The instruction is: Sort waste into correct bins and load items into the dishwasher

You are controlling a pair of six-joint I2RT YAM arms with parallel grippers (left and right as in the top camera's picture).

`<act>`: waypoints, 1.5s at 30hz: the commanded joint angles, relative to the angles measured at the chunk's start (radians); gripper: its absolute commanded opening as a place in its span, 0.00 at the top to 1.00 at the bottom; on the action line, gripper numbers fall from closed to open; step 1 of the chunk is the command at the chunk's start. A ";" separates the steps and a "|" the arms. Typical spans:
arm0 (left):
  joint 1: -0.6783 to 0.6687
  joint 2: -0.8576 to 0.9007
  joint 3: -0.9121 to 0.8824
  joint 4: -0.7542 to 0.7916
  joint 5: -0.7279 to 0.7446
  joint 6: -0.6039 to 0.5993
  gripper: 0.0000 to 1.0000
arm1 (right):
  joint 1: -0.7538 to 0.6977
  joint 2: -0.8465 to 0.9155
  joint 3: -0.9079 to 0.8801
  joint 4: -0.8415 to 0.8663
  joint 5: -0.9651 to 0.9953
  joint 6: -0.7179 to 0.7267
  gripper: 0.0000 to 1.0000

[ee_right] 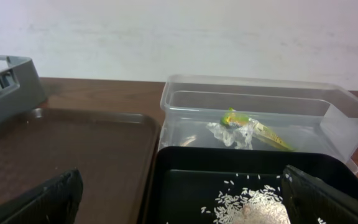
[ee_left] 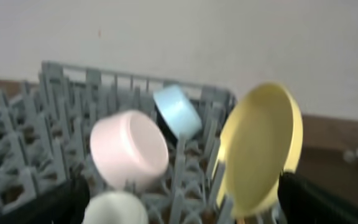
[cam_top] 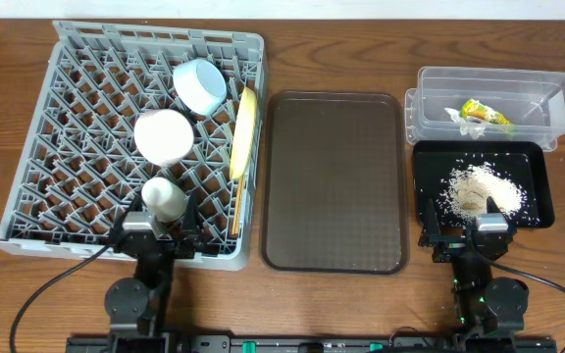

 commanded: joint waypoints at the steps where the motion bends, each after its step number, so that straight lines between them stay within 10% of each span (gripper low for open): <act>1: 0.004 -0.008 -0.033 -0.004 0.017 0.020 0.03 | 0.012 -0.006 -0.002 -0.005 0.010 0.003 0.01; 45: 0.003 -0.004 -0.033 -0.093 0.035 0.024 0.03 | 0.012 -0.006 -0.002 -0.005 0.010 0.003 0.01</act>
